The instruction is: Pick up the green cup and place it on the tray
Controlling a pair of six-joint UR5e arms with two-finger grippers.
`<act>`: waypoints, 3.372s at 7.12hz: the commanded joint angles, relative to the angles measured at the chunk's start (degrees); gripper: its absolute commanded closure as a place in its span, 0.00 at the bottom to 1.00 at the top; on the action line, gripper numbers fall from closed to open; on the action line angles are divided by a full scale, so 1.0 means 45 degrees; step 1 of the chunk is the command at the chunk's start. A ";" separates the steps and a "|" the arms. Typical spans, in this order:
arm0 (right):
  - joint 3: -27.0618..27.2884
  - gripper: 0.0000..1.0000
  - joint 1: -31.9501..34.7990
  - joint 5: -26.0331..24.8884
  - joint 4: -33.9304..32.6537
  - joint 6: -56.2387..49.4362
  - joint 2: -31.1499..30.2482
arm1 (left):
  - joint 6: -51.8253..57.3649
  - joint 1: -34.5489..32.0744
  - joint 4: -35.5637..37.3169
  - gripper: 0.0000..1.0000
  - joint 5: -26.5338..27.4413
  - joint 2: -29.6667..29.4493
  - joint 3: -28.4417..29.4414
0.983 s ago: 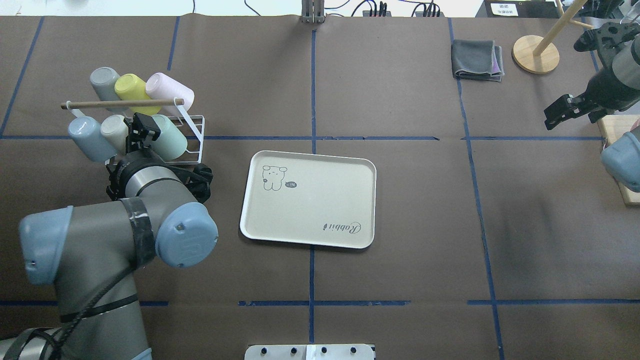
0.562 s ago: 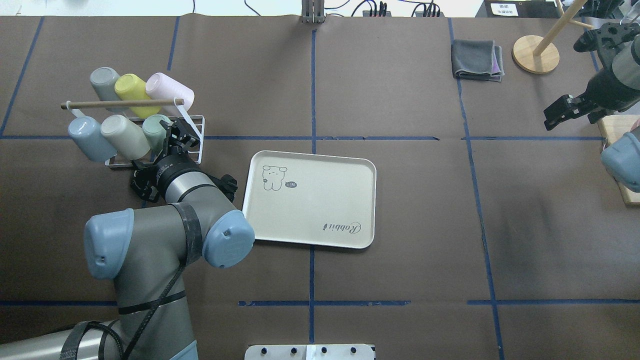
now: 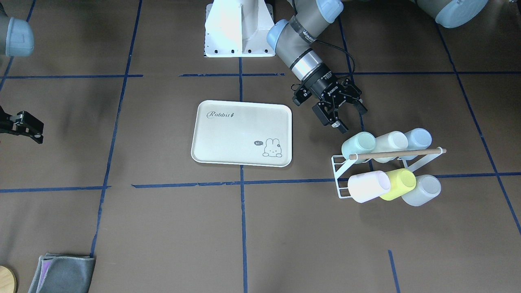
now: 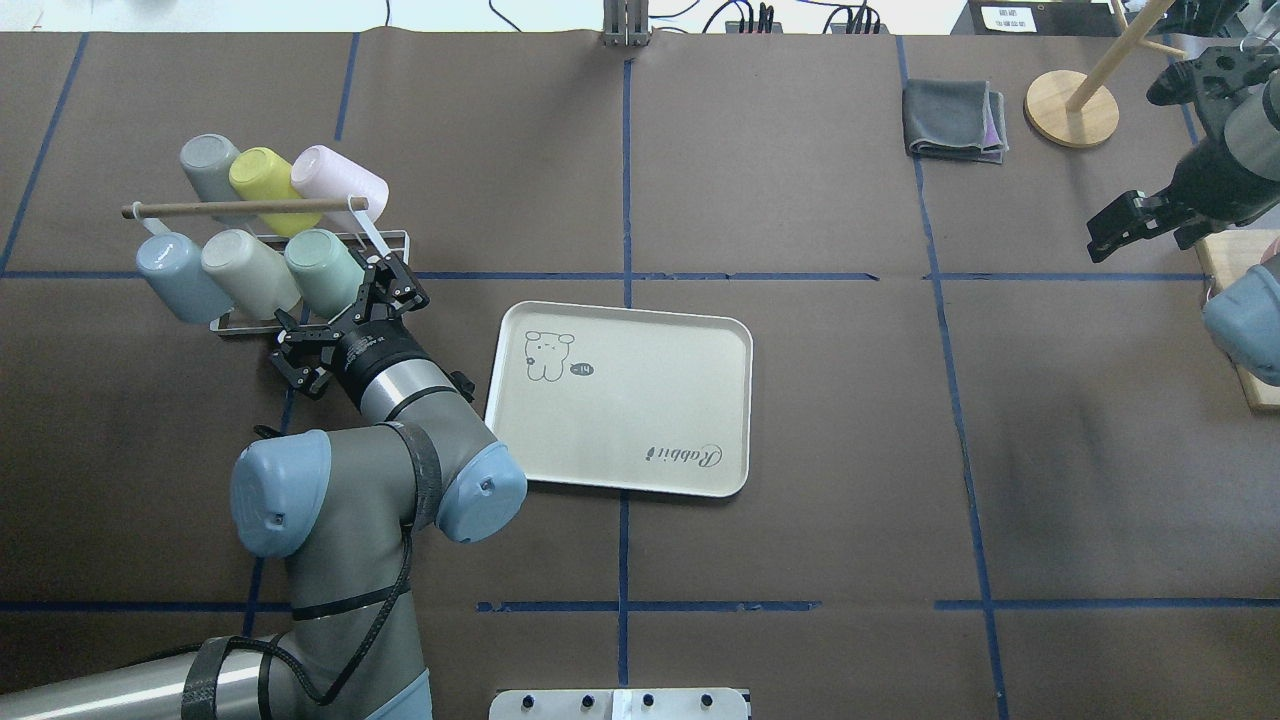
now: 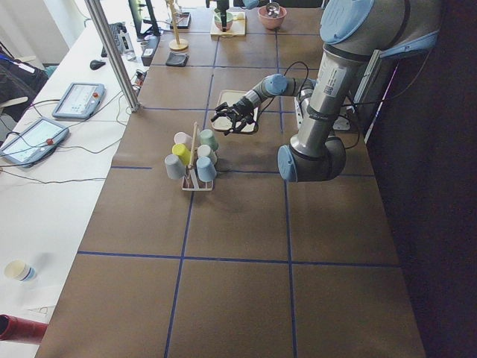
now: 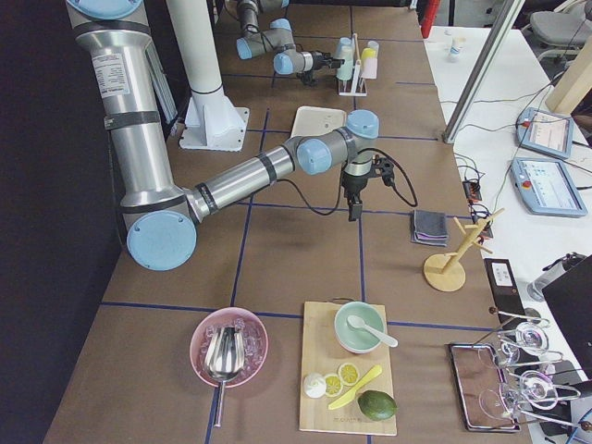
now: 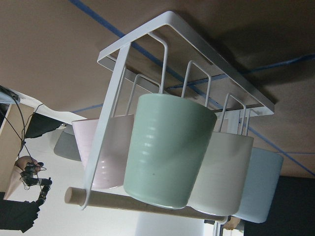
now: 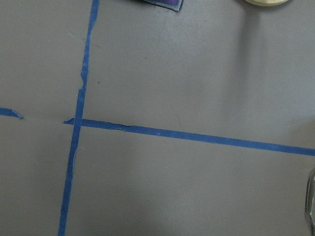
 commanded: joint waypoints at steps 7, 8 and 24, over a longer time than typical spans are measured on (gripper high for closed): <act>0.0002 0.00 0.0000 0.0063 0.0001 -0.0022 -0.0144 | 0.0092 -0.0244 -0.1333 0.01 0.1489 -0.0010 0.2544; -0.0017 0.00 0.0000 0.0063 0.0001 -0.0022 -0.0144 | 0.0092 -0.0380 -0.1391 0.02 0.1568 -0.0010 0.2604; 0.0022 0.00 0.0000 0.0063 0.0001 -0.0003 -0.0203 | 0.0305 -0.0479 -0.2368 0.51 0.1627 0.0068 0.2840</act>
